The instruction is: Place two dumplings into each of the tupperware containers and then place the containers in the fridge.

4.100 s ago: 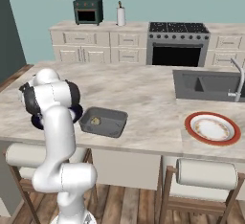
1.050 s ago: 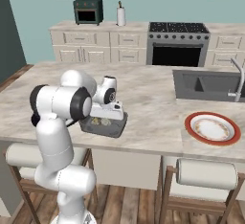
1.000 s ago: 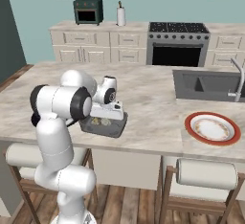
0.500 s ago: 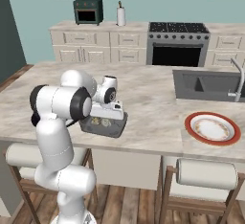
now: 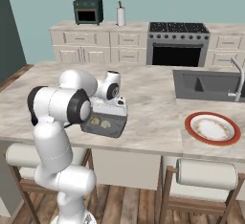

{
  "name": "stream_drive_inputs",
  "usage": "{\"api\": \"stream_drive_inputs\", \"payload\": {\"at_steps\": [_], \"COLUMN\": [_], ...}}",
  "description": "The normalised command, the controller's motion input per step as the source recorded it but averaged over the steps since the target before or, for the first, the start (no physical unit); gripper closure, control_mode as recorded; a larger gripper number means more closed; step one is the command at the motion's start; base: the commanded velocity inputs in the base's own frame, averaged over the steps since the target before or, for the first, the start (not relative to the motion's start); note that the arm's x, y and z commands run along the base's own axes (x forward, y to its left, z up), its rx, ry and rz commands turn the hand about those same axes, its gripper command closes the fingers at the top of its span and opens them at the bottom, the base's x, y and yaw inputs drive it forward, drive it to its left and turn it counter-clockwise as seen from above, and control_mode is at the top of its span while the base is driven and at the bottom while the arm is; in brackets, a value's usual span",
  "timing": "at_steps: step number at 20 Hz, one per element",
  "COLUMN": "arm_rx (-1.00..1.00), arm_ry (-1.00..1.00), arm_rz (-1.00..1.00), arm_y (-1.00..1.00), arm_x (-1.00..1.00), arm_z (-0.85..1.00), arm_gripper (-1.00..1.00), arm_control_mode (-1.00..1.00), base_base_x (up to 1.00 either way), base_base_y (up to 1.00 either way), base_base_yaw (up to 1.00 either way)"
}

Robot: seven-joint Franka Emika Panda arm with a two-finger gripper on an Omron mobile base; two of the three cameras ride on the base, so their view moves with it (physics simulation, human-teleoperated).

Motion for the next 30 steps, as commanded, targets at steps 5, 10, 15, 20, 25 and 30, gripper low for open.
{"api": "stream_drive_inputs", "payload": {"at_steps": [5, 10, 15, 20, 25, 30], "arm_rx": [0.0, 0.0, 0.0, -0.01, 0.0, 0.0], "arm_ry": [-0.04, -0.01, 0.0, 0.0, 0.0, 0.0], "arm_rz": [-0.05, -0.07, -0.05, -0.03, -0.07, -0.07], "arm_y": [-0.5, -0.39, -0.28, -0.17, -0.22, -0.01], "arm_x": [0.0, 0.0, -0.09, 0.04, 0.15, 0.03], "arm_z": [0.03, 0.2, 0.39, -0.46, -0.43, -0.23], "arm_gripper": [-1.0, -1.0, -1.0, -1.0, -1.0, -1.0], "arm_control_mode": [-1.0, -1.0, -1.0, -1.0, -1.0, -1.0], "base_base_x": [0.0, 0.0, 0.0, 0.0, 0.0, 0.0], "base_base_y": [0.0, 0.0, 0.0, 0.0, 0.0, 0.0], "base_base_yaw": [0.0, 0.0, 0.0, 0.0, 0.0, 0.0]}}
